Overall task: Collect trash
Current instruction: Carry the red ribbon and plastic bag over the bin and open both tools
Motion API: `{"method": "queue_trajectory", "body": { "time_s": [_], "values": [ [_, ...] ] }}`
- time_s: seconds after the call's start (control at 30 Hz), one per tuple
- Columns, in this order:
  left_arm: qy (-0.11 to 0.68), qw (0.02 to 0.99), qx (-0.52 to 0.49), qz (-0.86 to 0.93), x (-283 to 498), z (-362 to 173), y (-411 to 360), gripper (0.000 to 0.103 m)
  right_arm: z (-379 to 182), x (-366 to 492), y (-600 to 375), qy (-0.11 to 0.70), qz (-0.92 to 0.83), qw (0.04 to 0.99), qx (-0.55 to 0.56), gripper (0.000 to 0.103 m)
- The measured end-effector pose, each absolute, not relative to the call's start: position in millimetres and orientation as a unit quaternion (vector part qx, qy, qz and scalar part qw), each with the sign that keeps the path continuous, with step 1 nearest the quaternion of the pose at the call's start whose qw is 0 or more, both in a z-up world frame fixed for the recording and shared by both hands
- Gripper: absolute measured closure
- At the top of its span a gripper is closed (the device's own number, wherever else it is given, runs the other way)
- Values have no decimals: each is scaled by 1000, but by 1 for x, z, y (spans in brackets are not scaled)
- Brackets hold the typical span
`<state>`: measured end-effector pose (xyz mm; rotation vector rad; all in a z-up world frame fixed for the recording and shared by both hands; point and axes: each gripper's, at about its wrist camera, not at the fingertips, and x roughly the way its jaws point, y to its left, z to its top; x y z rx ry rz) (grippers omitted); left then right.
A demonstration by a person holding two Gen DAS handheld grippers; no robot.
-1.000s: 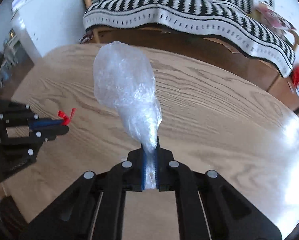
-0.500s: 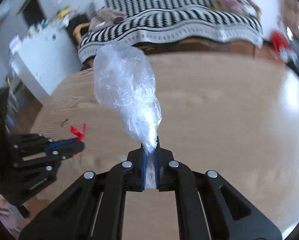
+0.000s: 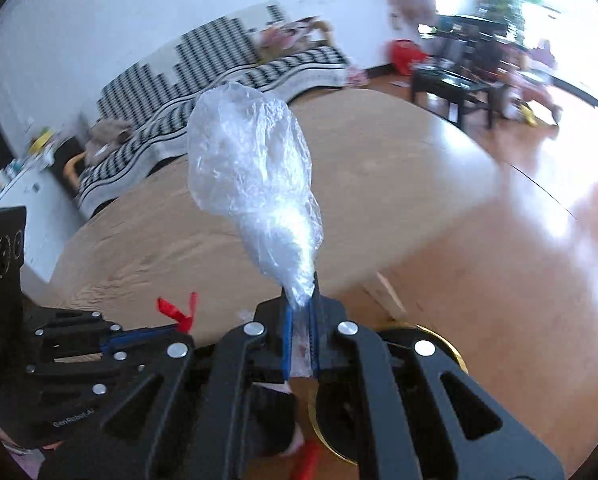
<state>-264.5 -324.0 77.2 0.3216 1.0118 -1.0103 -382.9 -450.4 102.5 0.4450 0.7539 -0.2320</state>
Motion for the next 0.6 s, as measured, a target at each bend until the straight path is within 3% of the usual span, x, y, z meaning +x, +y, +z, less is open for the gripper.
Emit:
{"method": "queue_trajectory", "body": {
  "time_s": [0.17, 0.4, 0.6],
  "values": [
    [500, 715, 152, -465, -298, 25, -369, 98, 52, -432, -492, 377, -143, 869, 287, 96],
    [549, 704, 184, -412, -309, -71, -385, 98, -61, -457, -504, 457, -153, 799, 359, 96],
    [569, 688, 202, -404, -286, -106, -397, 98, -113, -457, -506, 500, -167, 755, 390, 96]
  ]
}}
